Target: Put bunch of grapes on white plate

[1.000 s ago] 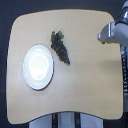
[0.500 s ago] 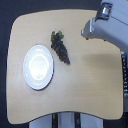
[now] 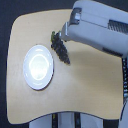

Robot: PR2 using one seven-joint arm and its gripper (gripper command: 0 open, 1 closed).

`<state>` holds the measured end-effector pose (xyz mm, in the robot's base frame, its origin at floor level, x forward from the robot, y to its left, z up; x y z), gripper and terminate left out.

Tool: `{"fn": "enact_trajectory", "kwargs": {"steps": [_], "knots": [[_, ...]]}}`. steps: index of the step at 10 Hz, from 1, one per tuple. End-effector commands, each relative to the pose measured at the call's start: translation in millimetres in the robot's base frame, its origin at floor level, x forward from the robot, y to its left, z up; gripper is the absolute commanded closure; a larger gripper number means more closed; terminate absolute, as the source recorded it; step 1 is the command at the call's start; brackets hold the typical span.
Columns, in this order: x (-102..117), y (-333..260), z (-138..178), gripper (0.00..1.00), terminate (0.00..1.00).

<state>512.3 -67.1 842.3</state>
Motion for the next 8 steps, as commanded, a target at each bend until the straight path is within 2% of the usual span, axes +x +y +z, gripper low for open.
{"fn": "enact_trajectory", "kwargs": {"steps": [1, 4, 8], "knots": [[-6.3, 68.2, -44.8, 0.0, 0.0], [2.7, 76.6, -71.9, 0.0, 0.0], [31.8, 101.1, -105.9, 0.0, 0.0]]}}
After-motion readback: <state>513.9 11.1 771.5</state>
